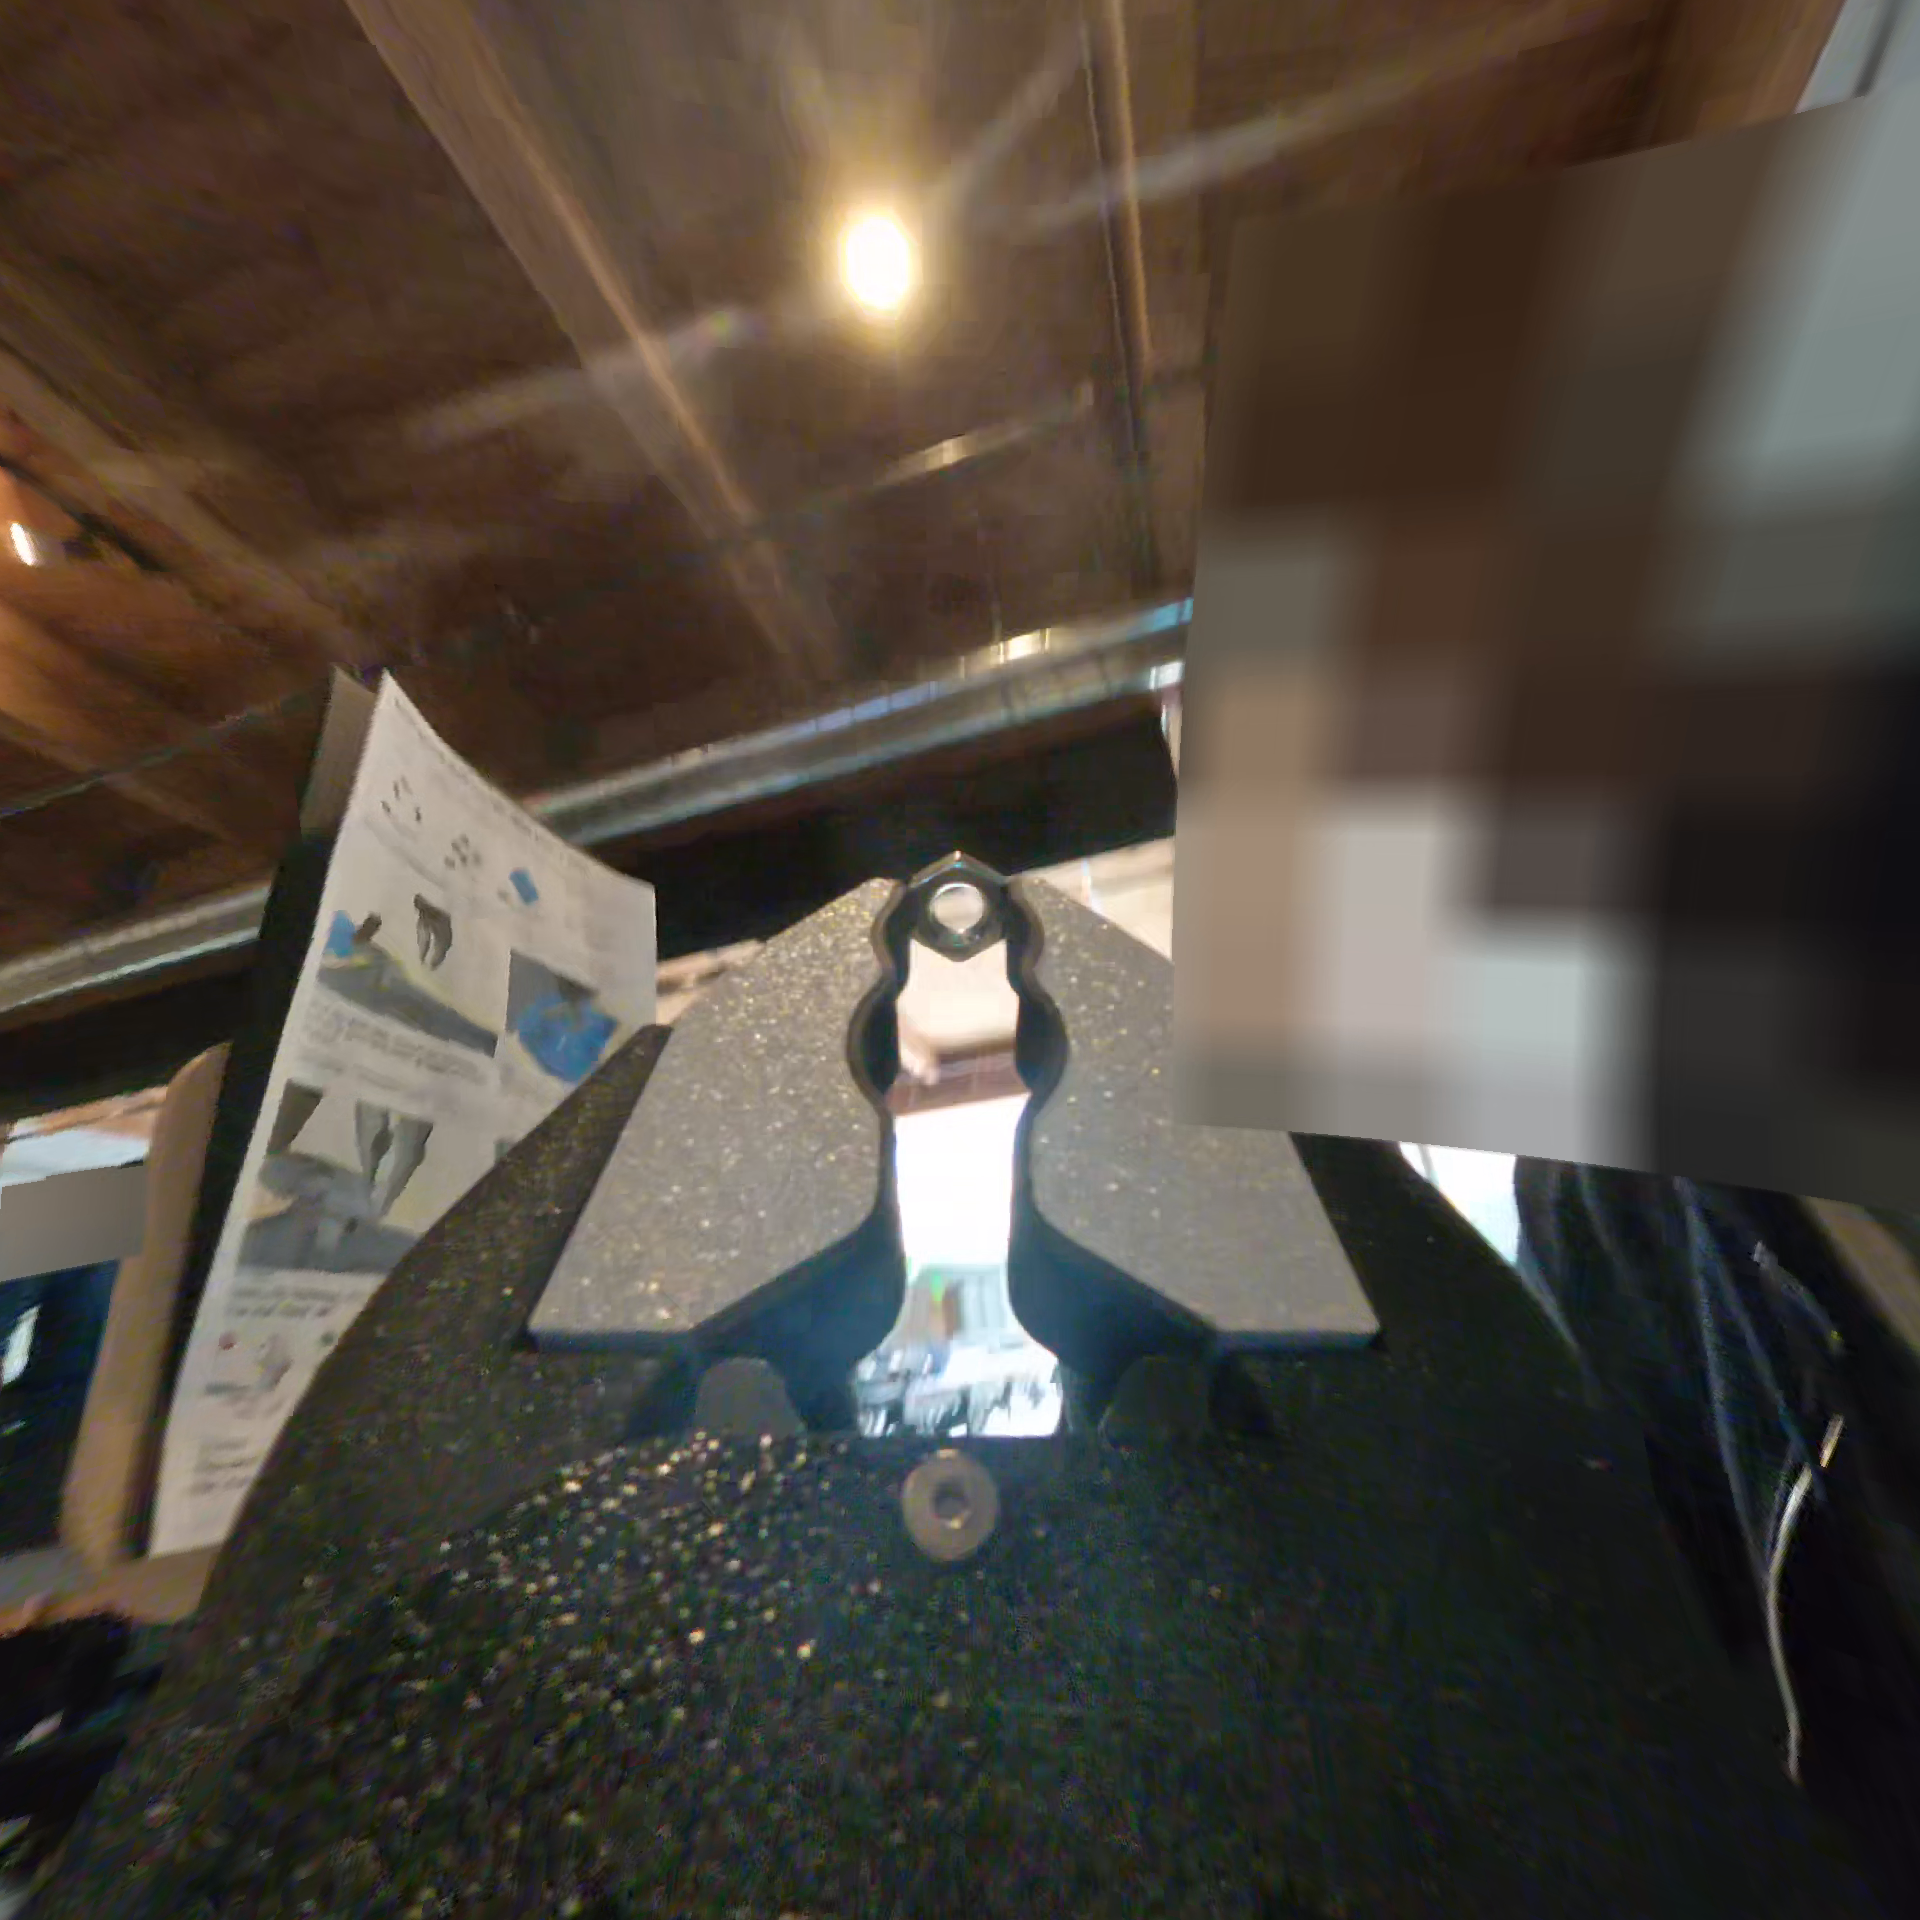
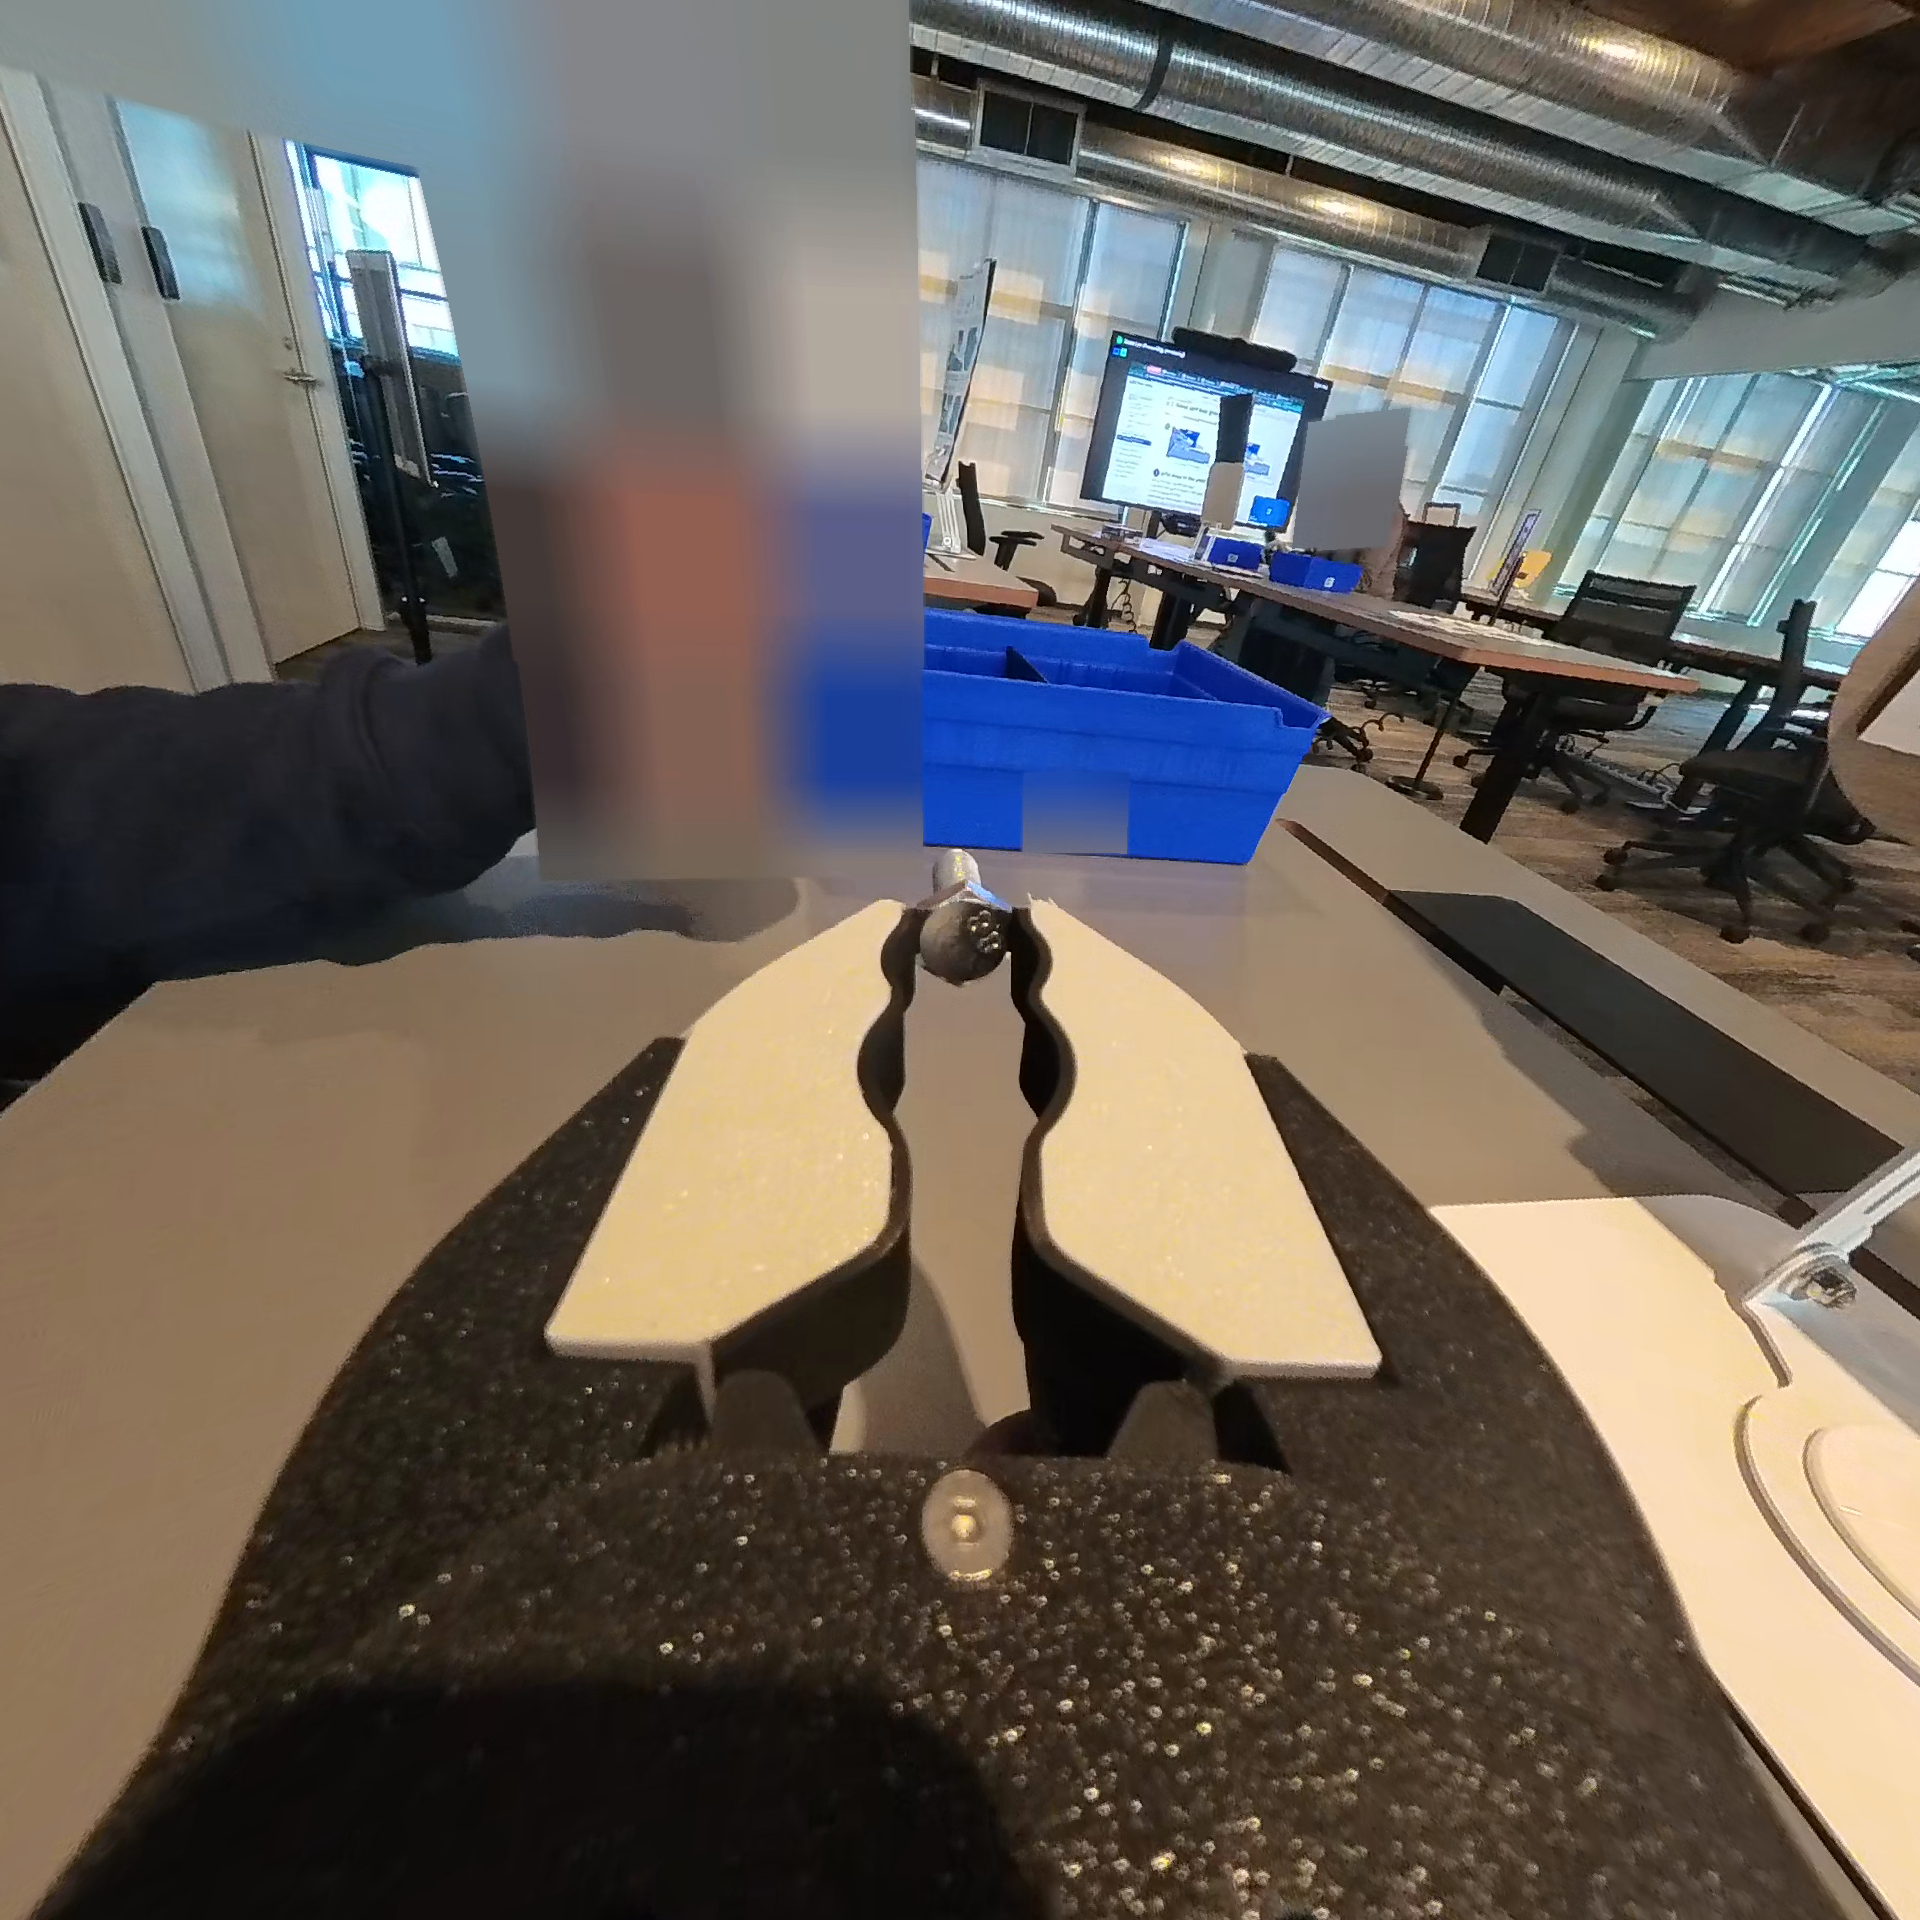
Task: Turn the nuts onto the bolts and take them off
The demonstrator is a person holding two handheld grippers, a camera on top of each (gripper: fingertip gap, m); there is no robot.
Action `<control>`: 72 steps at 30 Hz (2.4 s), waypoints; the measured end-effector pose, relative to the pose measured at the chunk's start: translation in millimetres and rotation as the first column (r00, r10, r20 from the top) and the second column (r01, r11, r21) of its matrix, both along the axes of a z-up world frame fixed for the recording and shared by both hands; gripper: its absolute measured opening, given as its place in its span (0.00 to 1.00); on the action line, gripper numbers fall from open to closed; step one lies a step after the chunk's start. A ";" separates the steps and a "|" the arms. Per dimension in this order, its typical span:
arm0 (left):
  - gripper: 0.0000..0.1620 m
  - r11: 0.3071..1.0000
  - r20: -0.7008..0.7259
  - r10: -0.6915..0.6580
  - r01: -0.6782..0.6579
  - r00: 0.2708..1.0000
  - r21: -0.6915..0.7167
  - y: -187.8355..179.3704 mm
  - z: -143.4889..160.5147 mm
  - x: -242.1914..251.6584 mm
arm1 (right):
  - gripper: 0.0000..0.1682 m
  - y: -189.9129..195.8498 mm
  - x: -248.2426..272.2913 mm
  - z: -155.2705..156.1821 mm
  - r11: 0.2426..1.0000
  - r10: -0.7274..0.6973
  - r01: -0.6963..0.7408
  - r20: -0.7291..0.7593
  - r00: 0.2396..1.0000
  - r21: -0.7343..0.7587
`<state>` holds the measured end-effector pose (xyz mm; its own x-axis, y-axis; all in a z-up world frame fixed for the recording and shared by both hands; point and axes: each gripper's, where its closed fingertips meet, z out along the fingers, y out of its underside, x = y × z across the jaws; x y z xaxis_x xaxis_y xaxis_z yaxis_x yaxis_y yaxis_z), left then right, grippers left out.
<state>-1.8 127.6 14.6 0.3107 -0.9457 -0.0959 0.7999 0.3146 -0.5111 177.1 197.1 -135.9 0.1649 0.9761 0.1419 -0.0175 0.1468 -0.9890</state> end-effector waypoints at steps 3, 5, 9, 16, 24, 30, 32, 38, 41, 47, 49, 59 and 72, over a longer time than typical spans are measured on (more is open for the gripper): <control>0.10 1.000 -0.086 0.015 -0.017 0.996 -0.016 3.2 -3.0 16.8 | 0.10 -1.0 -1.4 2.6 1.000 0.012 -0.012 -0.012 1.000 -0.009; 0.10 0.994 -0.202 0.076 -0.091 0.976 -0.066 16.0 -10.8 30.4 | 0.10 -1.9 -2.5 4.5 1.000 0.019 -0.019 -0.021 1.000 -0.016; 0.10 0.968 -0.466 0.163 -0.233 0.870 -0.097 36.8 -37.9 65.5 | 0.10 -4.2 -3.5 5.3 0.999 0.034 -0.035 -0.035 0.999 -0.034; 0.10 0.929 -0.698 0.084 -0.309 0.711 -0.203 66.8 -87.6 104.8 | 0.10 -0.2 -0.5 9.0 0.994 0.052 -0.060 -0.085 0.995 -0.094; 0.10 0.917 -0.787 -0.107 -0.245 0.608 -0.314 71.5 -132.1 141.4 | 0.10 5.9 12.3 18.5 0.980 0.080 -0.111 -0.177 0.981 -0.168; 0.10 0.922 -0.750 -0.164 -0.171 0.641 -0.348 66.3 -130.4 149.0 | 0.10 -1.3 10.7 18.1 0.975 0.115 -0.145 -0.176 0.978 -0.171; 0.10 0.924 -0.739 -0.177 -0.150 0.650 -0.353 64.5 -129.5 150.1 | 0.10 -4.1 9.4 17.6 0.973 0.125 -0.155 -0.175 0.977 -0.171; 0.10 0.944 -0.588 -0.183 -0.027 0.788 -0.329 53.9 -97.9 131.4 | 0.10 -3.1 10.5 19.0 0.969 0.121 -0.158 -0.192 0.974 -0.188; 0.10 0.961 -0.428 -0.149 0.029 0.892 -0.273 45.7 -68.3 102.8 | 0.10 -2.4 11.6 18.4 0.969 0.119 -0.157 -0.194 0.974 -0.193; 0.10 0.974 -0.186 -0.132 0.092 0.974 -0.209 35.9 -39.0 54.7 | 0.10 -1.8 11.0 16.6 0.963 0.126 -0.168 -0.201 0.972 -0.209; 0.10 0.980 -0.344 -0.048 -0.021 0.938 -0.196 38.6 -48.9 69.1 | 0.10 -2.3 10.7 16.4 0.963 0.128 -0.170 -0.199 0.972 -0.208; 0.10 0.958 -0.599 -0.098 -0.089 0.795 -0.274 50.7 -90.3 117.9 | 0.10 -6.7 7.4 14.4 0.959 0.155 -0.194 -0.190 0.969 -0.205; 0.10 0.954 -0.641 -0.119 -0.091 0.758 -0.285 50.0 -99.9 127.6 | 0.10 -6.7 7.3 12.7 0.956 0.159 -0.199 -0.190 0.969 -0.214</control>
<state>125.7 177.6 -85.2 0.2594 -0.9658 0.0016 0.2473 0.0648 -0.9668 184.4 190.4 -123.1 -0.0139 0.9944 -0.1043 -0.1924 -0.1051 -0.9757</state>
